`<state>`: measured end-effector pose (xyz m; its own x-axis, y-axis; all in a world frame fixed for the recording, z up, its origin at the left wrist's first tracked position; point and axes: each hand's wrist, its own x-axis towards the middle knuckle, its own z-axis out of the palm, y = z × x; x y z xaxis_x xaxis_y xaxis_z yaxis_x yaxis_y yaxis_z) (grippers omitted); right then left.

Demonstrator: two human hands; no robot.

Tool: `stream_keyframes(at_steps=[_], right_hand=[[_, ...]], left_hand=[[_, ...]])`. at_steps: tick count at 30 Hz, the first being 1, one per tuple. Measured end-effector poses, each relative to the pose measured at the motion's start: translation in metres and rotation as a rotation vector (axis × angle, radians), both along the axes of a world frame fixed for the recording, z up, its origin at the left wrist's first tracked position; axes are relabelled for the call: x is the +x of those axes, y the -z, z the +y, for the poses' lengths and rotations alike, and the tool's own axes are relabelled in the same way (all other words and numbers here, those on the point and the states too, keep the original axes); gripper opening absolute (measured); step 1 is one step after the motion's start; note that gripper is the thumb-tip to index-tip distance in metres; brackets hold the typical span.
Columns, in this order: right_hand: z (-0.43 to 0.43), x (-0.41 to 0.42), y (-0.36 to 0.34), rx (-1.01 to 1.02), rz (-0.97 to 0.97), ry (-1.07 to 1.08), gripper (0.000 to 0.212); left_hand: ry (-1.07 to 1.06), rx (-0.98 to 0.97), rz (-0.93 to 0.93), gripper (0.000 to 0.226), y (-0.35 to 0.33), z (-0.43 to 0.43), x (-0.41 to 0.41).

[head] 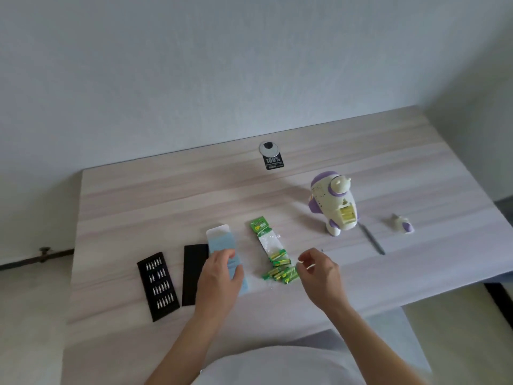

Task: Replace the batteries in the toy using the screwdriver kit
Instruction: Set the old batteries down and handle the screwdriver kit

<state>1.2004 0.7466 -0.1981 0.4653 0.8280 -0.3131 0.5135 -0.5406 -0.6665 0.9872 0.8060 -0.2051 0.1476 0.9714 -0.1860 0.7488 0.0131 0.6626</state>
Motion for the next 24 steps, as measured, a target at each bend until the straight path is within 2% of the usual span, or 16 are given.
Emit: stream_keyframes(at_steps=[3,7,14,19,24], right_hand=[[-0.008,0.035,0.003,-0.019,0.008,-0.059,0.006],[-0.007,0.072,0.006,-0.038,0.008,-0.193,0.006],[0.016,0.094,0.015,-0.034,0.010,-0.477,0.008],[0.034,0.078,0.026,-0.041,-0.002,-0.629,0.008],[0.045,0.066,0.038,-0.103,-0.065,-0.674,0.008]], left_hand=[[0.007,-0.020,0.038,0.025,0.002,-0.007,0.037],[-0.100,-0.114,0.075,0.020,0.001,-0.024,0.076],[-0.222,-0.188,0.115,0.017,0.007,-0.040,0.111],[-0.191,-0.145,0.151,0.012,0.016,-0.039,0.116],[-0.126,-0.065,0.142,0.017,0.026,-0.022,0.120]])
